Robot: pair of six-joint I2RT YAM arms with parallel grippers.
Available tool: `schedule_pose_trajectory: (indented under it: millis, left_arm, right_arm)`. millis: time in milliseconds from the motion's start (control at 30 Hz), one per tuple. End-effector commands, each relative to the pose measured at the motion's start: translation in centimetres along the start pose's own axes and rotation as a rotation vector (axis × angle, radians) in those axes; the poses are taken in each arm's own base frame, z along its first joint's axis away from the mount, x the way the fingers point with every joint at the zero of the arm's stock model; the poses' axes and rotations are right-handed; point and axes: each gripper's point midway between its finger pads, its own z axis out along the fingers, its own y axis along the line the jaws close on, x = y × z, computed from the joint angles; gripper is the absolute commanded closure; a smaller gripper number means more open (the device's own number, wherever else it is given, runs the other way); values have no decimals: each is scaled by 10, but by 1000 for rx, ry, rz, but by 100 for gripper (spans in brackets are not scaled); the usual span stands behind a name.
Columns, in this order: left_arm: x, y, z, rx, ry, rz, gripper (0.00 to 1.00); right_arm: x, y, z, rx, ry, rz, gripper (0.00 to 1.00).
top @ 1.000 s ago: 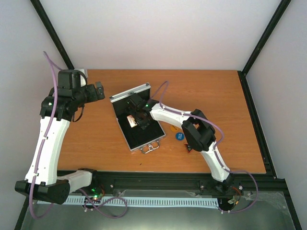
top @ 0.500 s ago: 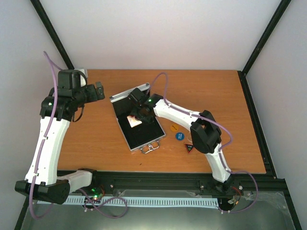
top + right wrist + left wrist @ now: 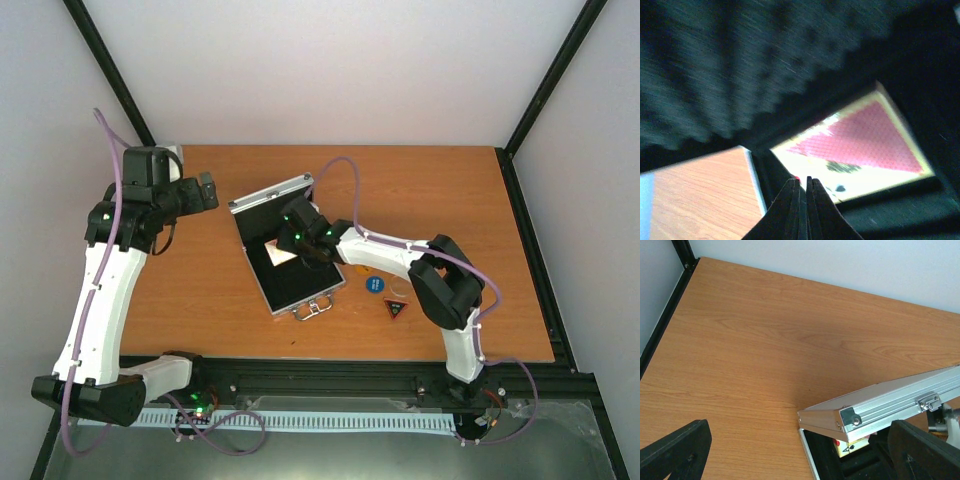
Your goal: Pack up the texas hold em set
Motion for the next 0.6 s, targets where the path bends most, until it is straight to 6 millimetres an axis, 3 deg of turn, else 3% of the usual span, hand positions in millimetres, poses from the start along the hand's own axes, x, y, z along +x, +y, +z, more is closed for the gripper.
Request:
schedule_pose_trajectory:
  millis: [0, 233, 400, 567]
  left_arm:
    - [-2, -1, -2, 0, -8, 22, 0]
    - [1, -1, 1, 0, 4, 22, 0]
    - [4, -1, 3, 2, 13, 23, 0]
    - [5, -2, 5, 7, 17, 22, 0]
  right_arm:
    - [-36, 54, -10, -197, -155, -96, 92]
    - [-33, 45, 21, -154, -139, -88, 91]
    - [-17, 20, 45, -70, -81, -43, 92]
    - [-3, 7, 59, -31, -23, -64, 92]
